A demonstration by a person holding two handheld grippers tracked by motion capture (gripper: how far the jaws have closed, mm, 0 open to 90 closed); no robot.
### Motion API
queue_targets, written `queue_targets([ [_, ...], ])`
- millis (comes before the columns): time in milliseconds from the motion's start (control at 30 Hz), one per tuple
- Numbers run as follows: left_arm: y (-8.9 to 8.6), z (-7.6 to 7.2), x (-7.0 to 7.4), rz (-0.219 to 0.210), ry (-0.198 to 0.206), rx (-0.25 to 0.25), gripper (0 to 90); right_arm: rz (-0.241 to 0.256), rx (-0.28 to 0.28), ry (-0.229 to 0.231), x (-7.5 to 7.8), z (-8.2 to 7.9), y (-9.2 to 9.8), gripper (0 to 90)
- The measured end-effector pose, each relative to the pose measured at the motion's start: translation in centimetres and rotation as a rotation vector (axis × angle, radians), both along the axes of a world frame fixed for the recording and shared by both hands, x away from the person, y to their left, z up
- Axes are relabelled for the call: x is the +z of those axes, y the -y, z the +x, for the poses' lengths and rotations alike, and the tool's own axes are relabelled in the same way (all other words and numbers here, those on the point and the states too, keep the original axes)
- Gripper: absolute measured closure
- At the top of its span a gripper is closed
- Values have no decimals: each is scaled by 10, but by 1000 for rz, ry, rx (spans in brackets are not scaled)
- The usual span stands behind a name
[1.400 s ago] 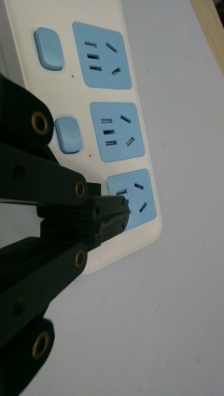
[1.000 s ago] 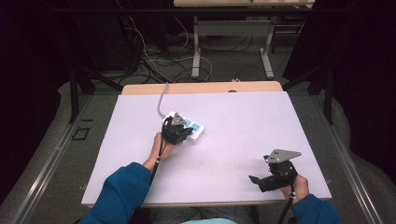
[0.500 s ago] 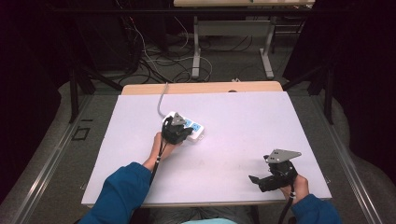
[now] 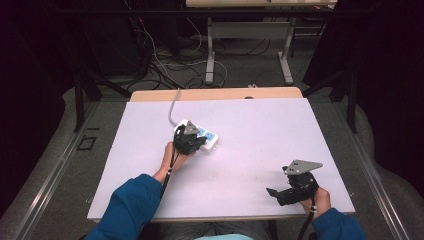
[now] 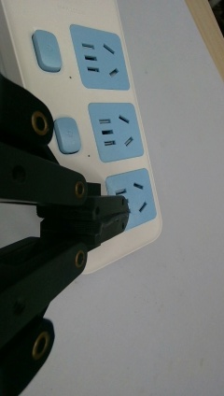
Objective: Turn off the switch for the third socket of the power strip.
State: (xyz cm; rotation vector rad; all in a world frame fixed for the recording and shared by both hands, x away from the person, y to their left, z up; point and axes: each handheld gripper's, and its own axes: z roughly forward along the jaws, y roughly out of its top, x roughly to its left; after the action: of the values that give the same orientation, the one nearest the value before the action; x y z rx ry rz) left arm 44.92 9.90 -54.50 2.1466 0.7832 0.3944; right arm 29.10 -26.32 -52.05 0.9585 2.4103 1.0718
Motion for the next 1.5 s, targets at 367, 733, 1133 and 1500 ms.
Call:
queue_targets([
  [367,0,0,0,5,6,-1,900,-1,0,0,0,0,0,58],
  [733,1,0,0,7,13,-3,900,3,4,-1,0,0,0,58],
  [1133,1,0,0,7,17,-1,900,-4,11,7,0,0,0,58],
  [1500,2,-1,0,4,18,9,900,0,0,-7,1,0,0,58],
])
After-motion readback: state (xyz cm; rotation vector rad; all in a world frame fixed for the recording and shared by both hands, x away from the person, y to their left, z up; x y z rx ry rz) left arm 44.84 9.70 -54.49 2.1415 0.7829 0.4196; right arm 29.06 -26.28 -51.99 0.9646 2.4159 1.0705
